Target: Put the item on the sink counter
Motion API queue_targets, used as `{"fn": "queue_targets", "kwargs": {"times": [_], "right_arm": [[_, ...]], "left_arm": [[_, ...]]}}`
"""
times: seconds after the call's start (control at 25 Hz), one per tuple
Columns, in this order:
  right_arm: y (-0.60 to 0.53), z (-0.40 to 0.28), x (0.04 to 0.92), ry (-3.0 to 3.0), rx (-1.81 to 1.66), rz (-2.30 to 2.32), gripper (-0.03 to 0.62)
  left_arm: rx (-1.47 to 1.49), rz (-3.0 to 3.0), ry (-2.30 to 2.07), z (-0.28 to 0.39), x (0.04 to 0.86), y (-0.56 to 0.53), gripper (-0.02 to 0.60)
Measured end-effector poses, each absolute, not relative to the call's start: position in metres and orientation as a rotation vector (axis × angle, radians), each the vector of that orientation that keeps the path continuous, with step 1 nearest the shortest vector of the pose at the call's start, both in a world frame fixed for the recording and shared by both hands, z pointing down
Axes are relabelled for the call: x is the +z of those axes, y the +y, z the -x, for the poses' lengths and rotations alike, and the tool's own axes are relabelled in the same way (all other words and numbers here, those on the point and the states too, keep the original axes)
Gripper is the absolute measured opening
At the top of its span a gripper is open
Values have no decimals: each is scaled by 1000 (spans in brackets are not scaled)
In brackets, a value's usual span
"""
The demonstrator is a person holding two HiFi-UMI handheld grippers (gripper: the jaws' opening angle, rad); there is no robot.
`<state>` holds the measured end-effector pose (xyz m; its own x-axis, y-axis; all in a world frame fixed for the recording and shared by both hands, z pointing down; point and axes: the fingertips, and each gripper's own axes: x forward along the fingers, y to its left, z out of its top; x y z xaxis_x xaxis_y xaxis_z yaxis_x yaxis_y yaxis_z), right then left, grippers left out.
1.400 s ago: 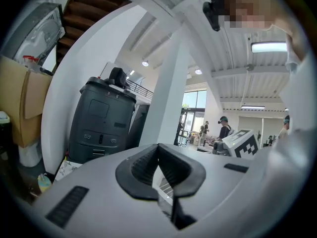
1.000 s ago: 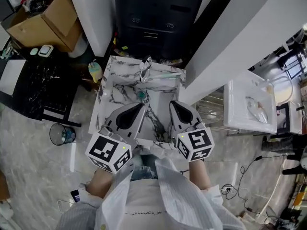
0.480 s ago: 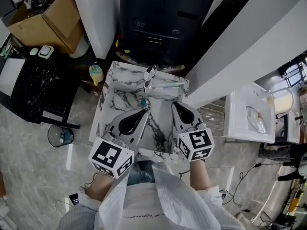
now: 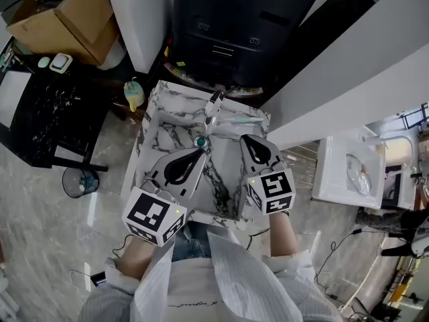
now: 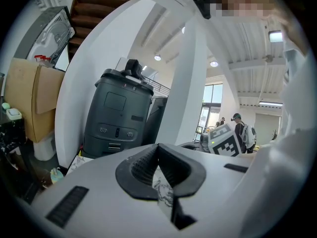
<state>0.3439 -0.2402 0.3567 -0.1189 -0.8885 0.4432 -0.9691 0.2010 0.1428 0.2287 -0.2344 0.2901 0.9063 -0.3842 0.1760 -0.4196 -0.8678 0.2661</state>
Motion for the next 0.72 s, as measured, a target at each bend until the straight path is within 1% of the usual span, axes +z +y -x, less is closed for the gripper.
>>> {"fn": "queue_targets", "kwargs": {"times": [0.28, 0.4, 0.72], "right_arm": [[-262, -369, 402, -2052, 347, -1612, 19], [-271, -381, 424, -2010, 355, -1542, 65], [-297, -400, 479, -1824, 211, -1299, 69]], "left_arm": [[206, -2736, -617, -235, 306, -243, 14], [225, -2719, -631, -234, 314, -245, 15], [280, -2661, -648, -236, 343, -247, 15]]}}
